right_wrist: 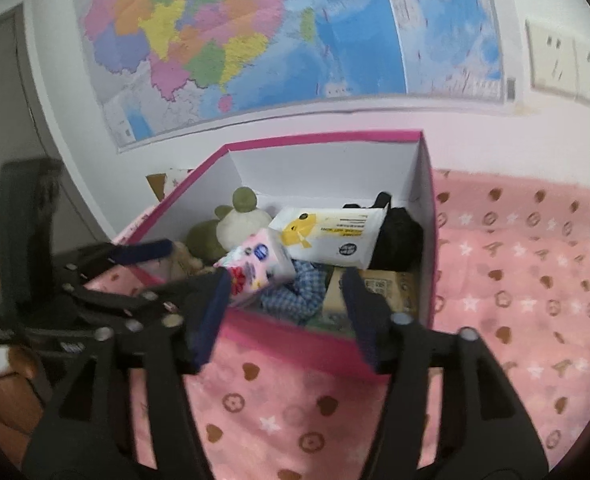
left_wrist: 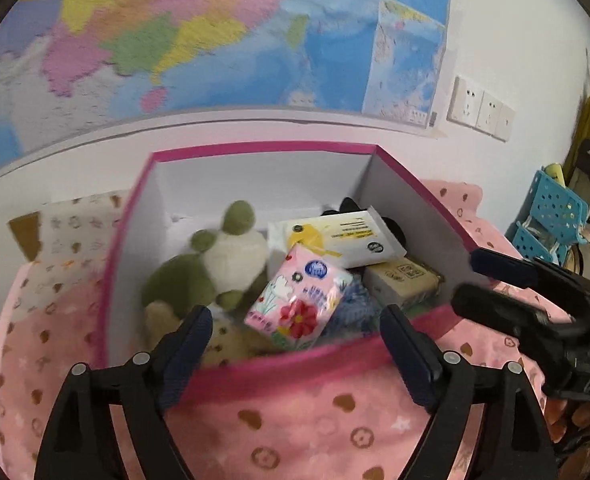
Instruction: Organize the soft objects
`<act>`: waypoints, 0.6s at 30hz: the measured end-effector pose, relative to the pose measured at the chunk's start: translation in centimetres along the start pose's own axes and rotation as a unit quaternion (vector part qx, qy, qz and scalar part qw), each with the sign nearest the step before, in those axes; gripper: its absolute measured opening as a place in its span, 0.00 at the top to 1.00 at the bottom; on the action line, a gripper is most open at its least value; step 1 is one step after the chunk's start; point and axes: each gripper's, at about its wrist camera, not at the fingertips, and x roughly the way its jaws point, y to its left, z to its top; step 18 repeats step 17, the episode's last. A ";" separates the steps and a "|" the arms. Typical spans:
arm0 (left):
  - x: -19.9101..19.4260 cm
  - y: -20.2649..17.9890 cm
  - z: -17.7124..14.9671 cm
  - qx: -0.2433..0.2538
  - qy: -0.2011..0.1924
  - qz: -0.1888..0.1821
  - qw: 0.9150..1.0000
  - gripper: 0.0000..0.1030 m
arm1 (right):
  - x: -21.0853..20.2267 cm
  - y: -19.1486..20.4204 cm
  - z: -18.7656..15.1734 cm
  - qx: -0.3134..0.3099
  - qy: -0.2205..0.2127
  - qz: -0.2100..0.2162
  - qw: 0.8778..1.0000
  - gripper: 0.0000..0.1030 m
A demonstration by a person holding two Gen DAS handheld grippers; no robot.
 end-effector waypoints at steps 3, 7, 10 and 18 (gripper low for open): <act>-1.9 0.4 -1.1 -0.009 -0.023 0.024 0.999 0.10 | -1.2 1.6 -1.5 -0.027 -0.012 -0.029 0.999 0.23; -3.3 0.7 -2.8 -0.013 -0.028 0.041 0.999 0.07 | -2.3 2.7 -3.7 -0.035 -0.024 -0.060 0.997 0.15; -3.6 0.8 -3.9 -0.013 -0.018 0.052 0.998 0.07 | -2.4 3.1 -4.7 -0.024 -0.017 -0.057 0.998 0.15; -3.5 0.3 -5.9 -0.011 -0.002 0.072 0.997 0.07 | -2.5 4.1 -6.1 -0.020 -0.008 -0.060 0.998 0.15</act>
